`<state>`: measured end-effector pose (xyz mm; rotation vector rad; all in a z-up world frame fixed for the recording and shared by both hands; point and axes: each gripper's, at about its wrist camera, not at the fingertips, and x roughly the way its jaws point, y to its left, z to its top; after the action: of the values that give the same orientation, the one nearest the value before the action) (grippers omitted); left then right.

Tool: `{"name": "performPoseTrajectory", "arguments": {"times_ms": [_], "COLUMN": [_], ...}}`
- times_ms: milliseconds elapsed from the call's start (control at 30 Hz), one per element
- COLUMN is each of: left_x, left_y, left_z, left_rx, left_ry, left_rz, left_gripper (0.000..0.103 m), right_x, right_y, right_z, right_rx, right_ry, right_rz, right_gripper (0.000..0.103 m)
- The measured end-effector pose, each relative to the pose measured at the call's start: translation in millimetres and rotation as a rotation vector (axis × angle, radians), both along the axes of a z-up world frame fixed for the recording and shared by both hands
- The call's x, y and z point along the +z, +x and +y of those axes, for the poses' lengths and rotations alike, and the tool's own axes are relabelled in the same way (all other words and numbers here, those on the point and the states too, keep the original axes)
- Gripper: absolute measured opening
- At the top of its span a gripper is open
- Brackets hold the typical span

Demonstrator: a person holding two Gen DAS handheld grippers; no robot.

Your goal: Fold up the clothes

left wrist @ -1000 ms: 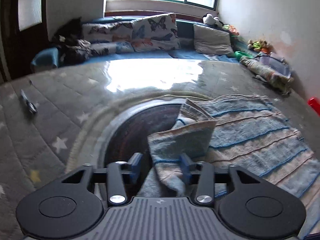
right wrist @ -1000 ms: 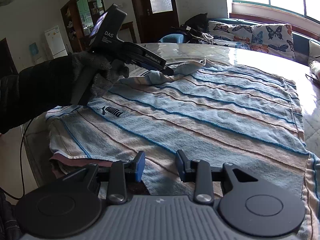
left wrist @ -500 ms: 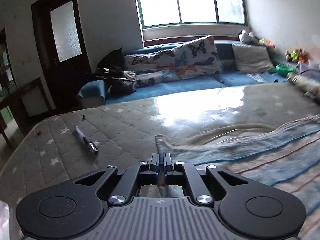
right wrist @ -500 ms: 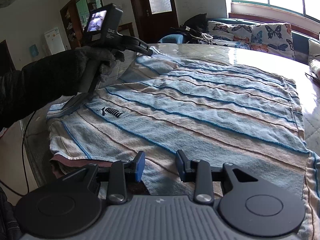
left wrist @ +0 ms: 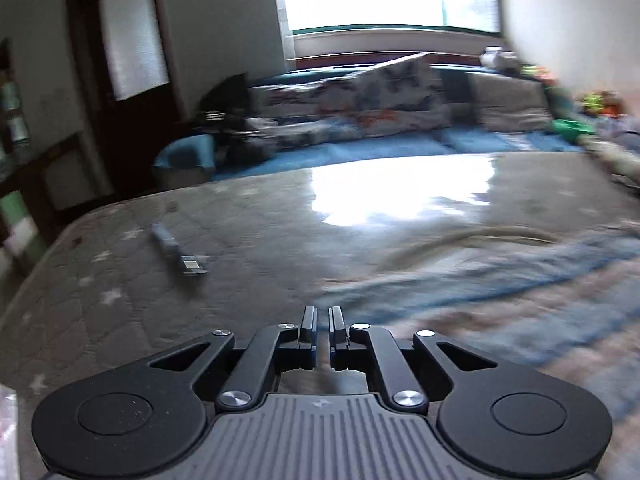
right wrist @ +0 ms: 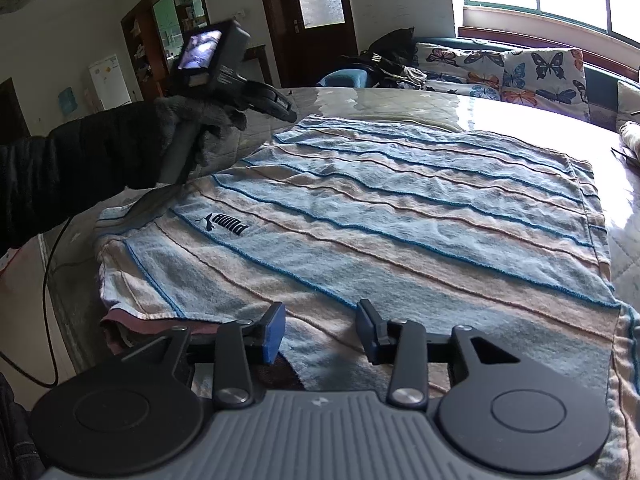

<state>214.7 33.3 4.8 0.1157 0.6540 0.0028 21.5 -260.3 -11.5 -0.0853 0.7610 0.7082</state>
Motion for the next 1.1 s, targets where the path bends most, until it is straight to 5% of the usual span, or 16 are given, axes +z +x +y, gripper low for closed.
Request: {"name": "performPoseTrajectory", "arguments": {"times_ms": [100,433,733,1100], "left_x": [-1.1,-13.6,5.3,1.7], "left_y": [-9.9,3.5,-39.4,-153.9], "left_z": [-16.6,-12.2,-30.4,-75.5], "left_rx": [-0.104,-0.069,-0.134,-0.351], "left_ry": [-0.032,-0.036,-0.014,0.02], "left_rz": [0.026,0.056,0.015,0.011], "left_gripper": [0.009,0.009,0.009,0.013], "right_x": [0.4,1.7,7.5,8.5], "right_y": [-1.1,-4.5,-15.6,-48.6], "right_z": [0.4,-3.7,-14.3,-4.7], "right_rx": [-0.006,-0.012,-0.028,0.059], "right_ry": [-0.001,0.002,0.008,-0.075], "right_rz": [0.0,0.001,0.002,0.008], "right_gripper": [0.039,0.04,0.041,0.045]}}
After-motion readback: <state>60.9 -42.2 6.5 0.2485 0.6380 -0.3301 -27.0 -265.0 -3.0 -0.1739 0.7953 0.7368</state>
